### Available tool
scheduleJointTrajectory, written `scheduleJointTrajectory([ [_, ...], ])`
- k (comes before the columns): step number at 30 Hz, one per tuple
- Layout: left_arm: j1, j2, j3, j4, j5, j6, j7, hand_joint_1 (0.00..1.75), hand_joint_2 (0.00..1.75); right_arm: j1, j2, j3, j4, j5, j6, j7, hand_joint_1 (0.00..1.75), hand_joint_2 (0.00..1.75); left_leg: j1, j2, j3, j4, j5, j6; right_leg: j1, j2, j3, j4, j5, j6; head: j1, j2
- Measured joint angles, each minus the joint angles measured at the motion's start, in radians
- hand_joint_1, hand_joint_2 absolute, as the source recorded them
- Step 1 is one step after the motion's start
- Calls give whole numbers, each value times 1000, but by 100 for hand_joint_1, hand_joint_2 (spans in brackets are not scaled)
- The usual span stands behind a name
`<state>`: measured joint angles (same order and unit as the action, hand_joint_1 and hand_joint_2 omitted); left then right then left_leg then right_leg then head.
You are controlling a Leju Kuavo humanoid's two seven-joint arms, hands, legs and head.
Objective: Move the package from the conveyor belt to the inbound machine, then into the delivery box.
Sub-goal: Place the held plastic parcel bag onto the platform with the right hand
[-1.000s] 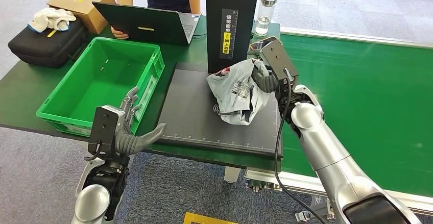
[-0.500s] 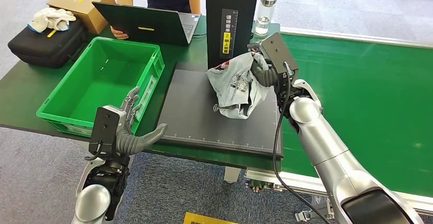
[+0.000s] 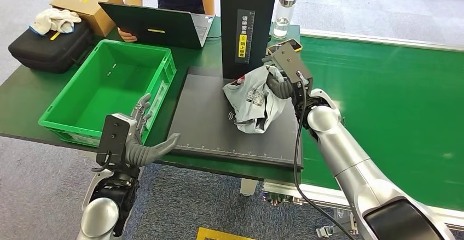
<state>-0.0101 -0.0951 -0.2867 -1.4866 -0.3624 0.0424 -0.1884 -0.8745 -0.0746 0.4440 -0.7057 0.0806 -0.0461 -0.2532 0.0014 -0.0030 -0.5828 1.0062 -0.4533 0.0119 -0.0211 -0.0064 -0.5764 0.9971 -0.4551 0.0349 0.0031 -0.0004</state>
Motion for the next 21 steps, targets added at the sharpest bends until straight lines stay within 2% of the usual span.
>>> scheduleJointTrajectory([
  [3,0,0,0,0,-2,-5,0,0,175,-15,3,13,33,13,49,20,32,175,0,0,0,0,0,0,0,0,0,0,0,0,0,0],
  [4,0,0,0,0,-2,-7,1,0,175,-22,4,19,46,20,71,39,0,175,0,0,0,0,0,0,0,0,0,0,0,0,0,0],
  [8,0,0,0,0,-3,-14,10,0,175,-44,9,50,100,47,156,119,0,175,0,0,1,0,0,0,0,0,0,0,0,0,0,0],
  [14,0,0,0,0,-3,-17,15,0,175,-59,13,76,145,56,185,146,0,175,0,0,1,0,0,0,0,0,1,0,0,0,0,0],
  [21,0,-3,0,0,-7,-20,24,0,175,-82,15,112,181,71,276,169,0,175,0,1,1,0,0,0,0,1,0,0,0,0,0,0],
])
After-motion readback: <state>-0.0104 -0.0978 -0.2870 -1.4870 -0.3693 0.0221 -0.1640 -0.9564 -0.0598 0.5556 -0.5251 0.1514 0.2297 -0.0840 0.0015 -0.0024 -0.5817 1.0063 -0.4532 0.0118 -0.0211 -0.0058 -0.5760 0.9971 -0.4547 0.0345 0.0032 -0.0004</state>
